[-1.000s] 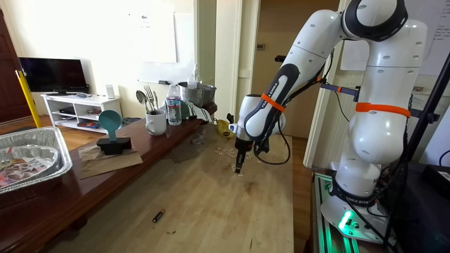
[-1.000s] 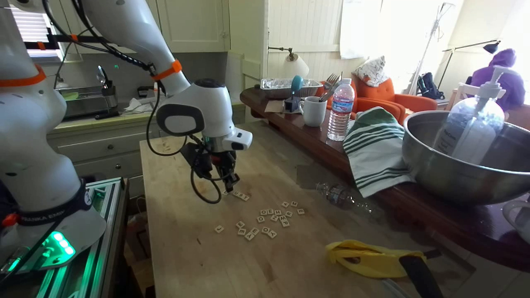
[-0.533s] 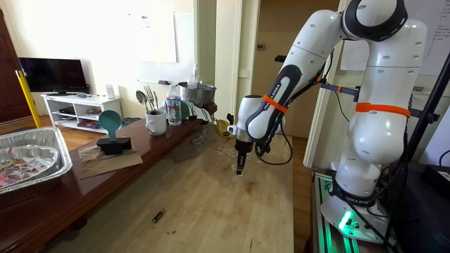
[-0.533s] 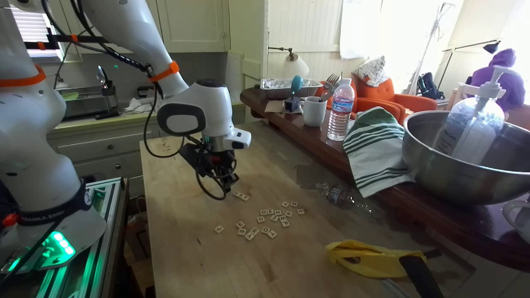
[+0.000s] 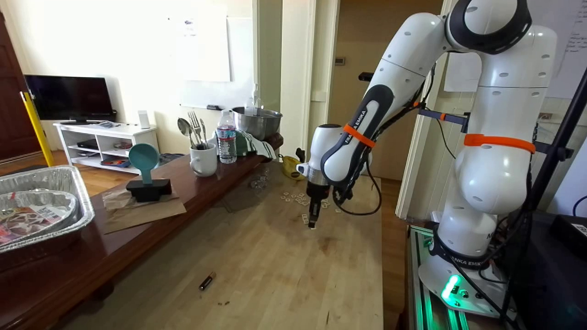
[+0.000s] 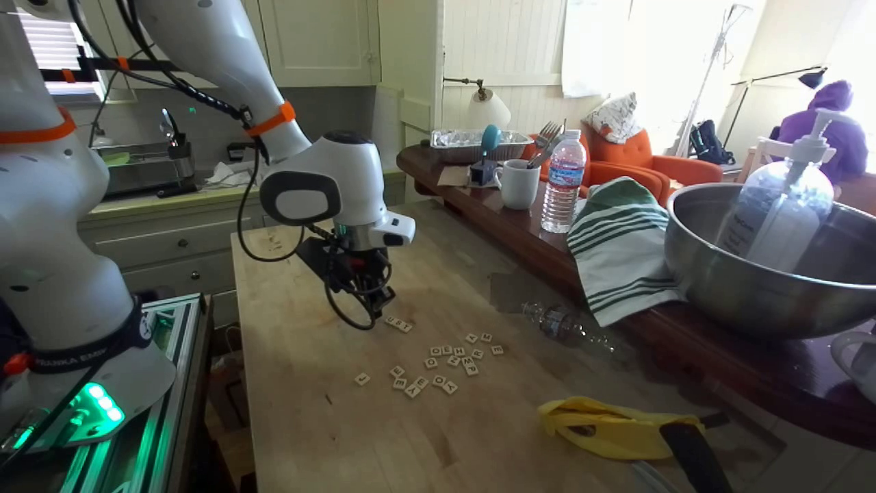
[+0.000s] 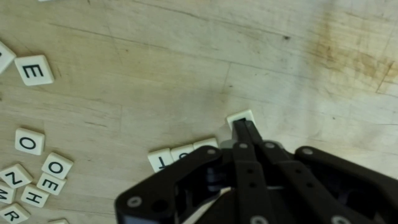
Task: Align the blocks on the table
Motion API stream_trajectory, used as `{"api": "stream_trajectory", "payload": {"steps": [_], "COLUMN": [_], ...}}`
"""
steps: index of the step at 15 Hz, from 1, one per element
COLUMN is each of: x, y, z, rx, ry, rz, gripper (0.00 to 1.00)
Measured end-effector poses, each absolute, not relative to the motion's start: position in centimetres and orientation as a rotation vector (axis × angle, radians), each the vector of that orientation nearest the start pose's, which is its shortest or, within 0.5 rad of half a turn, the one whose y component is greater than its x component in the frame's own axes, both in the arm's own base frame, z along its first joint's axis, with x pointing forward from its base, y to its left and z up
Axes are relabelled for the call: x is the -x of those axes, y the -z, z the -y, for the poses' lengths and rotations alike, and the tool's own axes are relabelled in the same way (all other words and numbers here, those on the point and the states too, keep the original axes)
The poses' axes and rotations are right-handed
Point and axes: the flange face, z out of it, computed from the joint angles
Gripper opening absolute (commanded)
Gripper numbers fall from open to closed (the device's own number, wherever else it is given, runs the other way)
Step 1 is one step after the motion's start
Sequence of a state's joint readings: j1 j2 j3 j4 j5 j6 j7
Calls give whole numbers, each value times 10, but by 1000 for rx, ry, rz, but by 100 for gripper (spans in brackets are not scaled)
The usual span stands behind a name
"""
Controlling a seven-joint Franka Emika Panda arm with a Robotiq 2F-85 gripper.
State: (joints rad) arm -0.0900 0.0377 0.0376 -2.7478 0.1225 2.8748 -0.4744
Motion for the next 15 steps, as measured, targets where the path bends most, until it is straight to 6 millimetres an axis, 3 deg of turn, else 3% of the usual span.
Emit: {"api": "stream_trajectory", "payload": {"steps": [15], "x": [-403], "y": [-215], "z": [33], "rx": [3075], "ry": [225], "rz": [358], "gripper": [0]}}
